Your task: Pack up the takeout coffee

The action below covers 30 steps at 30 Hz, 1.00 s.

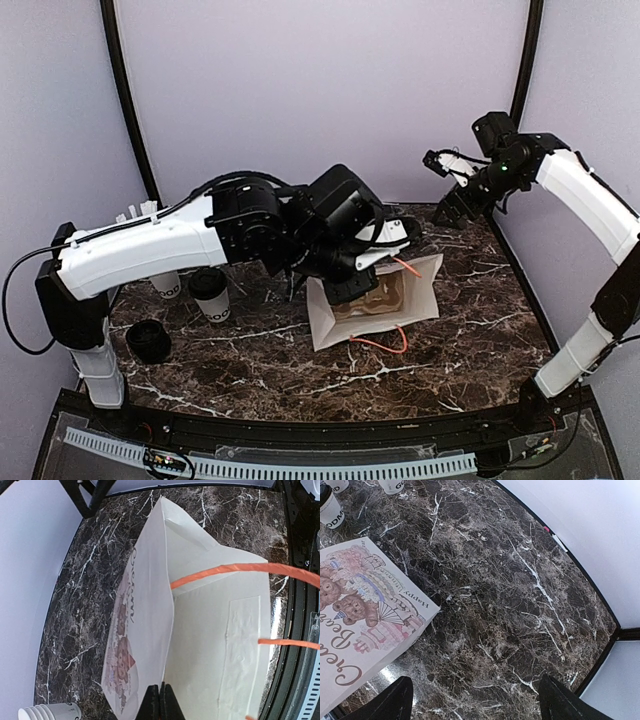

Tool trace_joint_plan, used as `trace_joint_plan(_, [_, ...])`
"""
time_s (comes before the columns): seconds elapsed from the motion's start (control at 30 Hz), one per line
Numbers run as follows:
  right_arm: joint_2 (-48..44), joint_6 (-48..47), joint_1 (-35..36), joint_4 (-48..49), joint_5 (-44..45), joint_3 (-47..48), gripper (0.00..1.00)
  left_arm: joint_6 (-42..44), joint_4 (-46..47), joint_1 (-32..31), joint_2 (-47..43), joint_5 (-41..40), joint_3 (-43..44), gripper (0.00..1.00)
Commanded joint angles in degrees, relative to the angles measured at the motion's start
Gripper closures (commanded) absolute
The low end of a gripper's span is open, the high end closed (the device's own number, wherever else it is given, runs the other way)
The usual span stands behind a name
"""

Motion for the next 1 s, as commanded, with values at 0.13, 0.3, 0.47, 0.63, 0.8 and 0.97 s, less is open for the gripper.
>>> trace_joint_plan(0.13, [-2.91,0.87,-0.33,2.44,-0.71,-2.25,0.12,-5.86,5.07,-4.76,-6.89,0.14,-11.51,1.00])
trace_joint_plan(0.3, [-3.57,0.87,-0.34,2.48,-1.29,-2.72,0.12,-6.97,6.02,-5.18,-8.02,-0.78,-13.34,1.00])
trace_joint_plan(0.47, [-4.11,0.66,-0.33,1.93,-2.36,-2.63,0.12,-4.52,7.08,-5.02,-8.20,-5.57,-12.44,0.99])
trace_joint_plan(0.63, [-4.55,0.52,-0.35,1.89,-2.68,-2.84,0.12,-2.47,7.31,-1.01,-8.22,-0.14,-8.65,0.97])
trace_joint_plan(0.8, [-4.76,0.41,-0.34,1.81,-2.62,-2.97,0.12,-1.67,9.38,5.61,-8.88,7.44,-7.75,0.97])
trace_joint_plan(0.97, [-4.53,0.26,-0.33,1.96,-2.74,-3.16,0.12,0.09,11.82,12.21,-7.59,13.35,-6.79,0.93])
